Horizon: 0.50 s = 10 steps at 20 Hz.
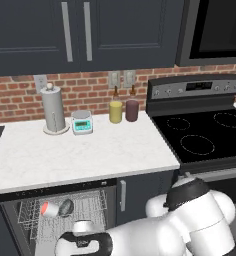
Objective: Pick up the cup and bowl from the counter, place them in the dishwasher, and close the dishwasher door.
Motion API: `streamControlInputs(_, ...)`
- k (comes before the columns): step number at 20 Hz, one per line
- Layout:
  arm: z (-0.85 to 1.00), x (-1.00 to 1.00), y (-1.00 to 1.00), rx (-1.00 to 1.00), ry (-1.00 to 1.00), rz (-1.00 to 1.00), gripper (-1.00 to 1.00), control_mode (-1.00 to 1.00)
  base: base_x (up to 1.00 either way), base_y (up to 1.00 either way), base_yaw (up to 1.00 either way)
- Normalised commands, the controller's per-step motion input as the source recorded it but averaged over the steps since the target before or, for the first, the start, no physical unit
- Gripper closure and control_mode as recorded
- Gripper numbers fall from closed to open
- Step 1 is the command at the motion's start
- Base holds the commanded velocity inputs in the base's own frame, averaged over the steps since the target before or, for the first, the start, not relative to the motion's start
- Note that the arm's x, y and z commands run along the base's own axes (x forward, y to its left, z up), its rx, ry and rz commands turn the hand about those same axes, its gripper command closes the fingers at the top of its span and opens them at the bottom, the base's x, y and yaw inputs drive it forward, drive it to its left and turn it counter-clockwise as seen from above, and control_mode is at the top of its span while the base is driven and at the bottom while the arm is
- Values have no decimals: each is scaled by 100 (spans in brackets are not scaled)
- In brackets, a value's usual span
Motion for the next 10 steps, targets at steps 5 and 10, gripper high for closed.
streamControlInputs(5, -98, -59, 40, -62, -94, -1, -100, -100, 0, 0, 0)
streamControlInputs(10, -93, -32, 51, -72, -74, 0, -100, -100, 0, 0, 0)
